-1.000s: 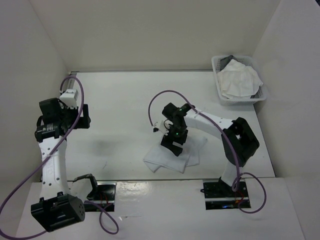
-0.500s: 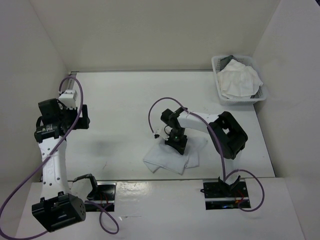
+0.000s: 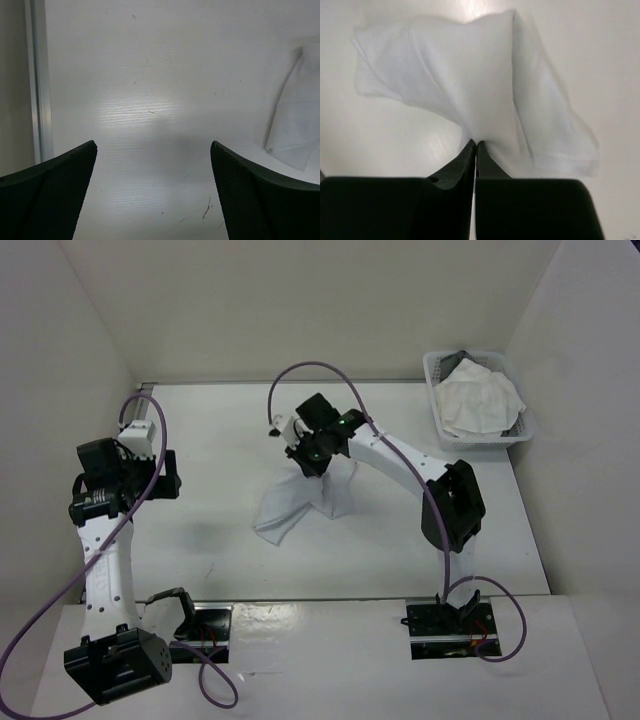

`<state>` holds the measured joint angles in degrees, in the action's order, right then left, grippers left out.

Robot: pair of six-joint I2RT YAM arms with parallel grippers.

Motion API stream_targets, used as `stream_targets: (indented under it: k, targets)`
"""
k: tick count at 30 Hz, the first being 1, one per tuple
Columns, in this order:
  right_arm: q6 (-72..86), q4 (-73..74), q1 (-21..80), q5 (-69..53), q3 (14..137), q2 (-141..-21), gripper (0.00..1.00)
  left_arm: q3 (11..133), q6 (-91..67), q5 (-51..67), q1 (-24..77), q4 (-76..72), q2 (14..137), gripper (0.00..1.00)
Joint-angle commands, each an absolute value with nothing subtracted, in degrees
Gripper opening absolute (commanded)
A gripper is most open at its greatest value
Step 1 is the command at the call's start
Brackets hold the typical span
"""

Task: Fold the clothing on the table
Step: Flatten the skirt out

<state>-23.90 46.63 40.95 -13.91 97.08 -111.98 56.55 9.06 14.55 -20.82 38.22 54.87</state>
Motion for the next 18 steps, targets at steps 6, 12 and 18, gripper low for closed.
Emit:
stream_targets:
  k: [6,12,18]
  targets:
    - [-14.5,36.6,34.3,-6.8,100.3,-112.6,0.00,57.7,11.4,18.2,-20.5,38.2,56.6,1.00]
    - [-7.5,35.5,32.2,9.5,100.3,-115.2,0.61,57.7,12.6,20.9,-19.2,37.7,59.3,1.00]
    - [-13.8,29.9,39.2,20.4,88.9,-105.7,0.76,58.9,12.7,22.5,-15.4,36.6,64.8,1.00]
